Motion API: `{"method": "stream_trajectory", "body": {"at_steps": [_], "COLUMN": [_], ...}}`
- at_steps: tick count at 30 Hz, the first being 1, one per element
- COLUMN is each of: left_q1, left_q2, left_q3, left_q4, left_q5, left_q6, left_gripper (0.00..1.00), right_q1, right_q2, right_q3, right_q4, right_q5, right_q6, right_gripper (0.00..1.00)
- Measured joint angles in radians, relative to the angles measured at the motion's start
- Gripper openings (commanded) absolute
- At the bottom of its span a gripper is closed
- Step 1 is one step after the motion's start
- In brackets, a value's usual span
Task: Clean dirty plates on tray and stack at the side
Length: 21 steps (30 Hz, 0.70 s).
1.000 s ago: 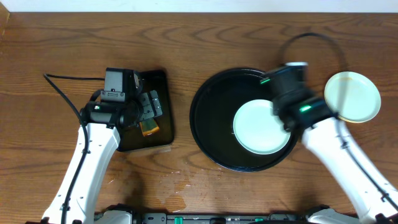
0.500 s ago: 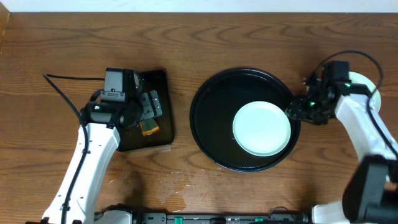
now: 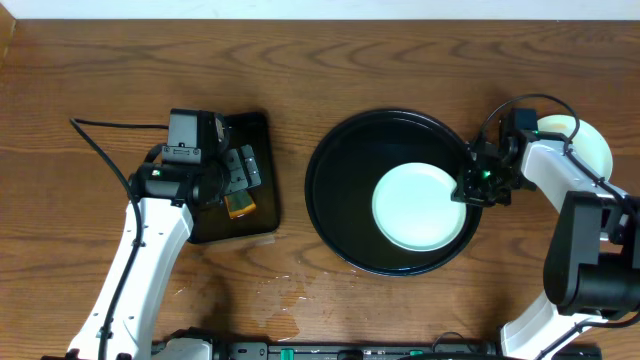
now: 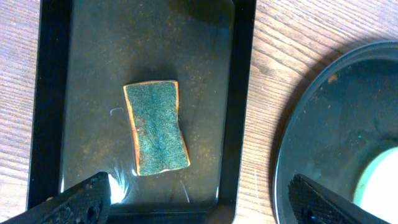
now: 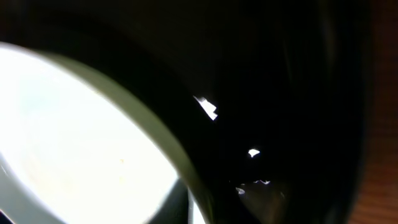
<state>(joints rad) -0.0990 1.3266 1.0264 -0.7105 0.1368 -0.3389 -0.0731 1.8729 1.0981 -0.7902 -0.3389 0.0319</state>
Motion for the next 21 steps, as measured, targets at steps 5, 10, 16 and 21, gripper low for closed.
{"method": "stream_trajectory", "body": {"at_steps": [5, 10, 16, 21], "left_q1": [0.0, 0.0, 0.0, 0.0], "left_q2": [0.0, 0.0, 0.0, 0.0], "left_q3": [0.0, 0.0, 0.0, 0.0], "left_q4": [0.0, 0.0, 0.0, 0.0], "left_q5": [0.0, 0.0, 0.0, 0.0], "left_q6": [0.0, 0.0, 0.0, 0.0], "left_gripper": [0.92, 0.92, 0.92, 0.92], "right_q1": [0.008, 0.016, 0.101, 0.295], "right_q2": [0.004, -0.006, -0.16, -0.394], "right_q3": [0.0, -0.002, -0.014, -0.014], "right_q4": [0.036, 0.04, 0.039, 0.045], "right_q5": [-0.026, -0.013, 0.132, 0.335], "right_q6": [0.013, 0.02, 0.053, 0.087], "right_gripper": [0.01, 0.01, 0.01, 0.01]}}
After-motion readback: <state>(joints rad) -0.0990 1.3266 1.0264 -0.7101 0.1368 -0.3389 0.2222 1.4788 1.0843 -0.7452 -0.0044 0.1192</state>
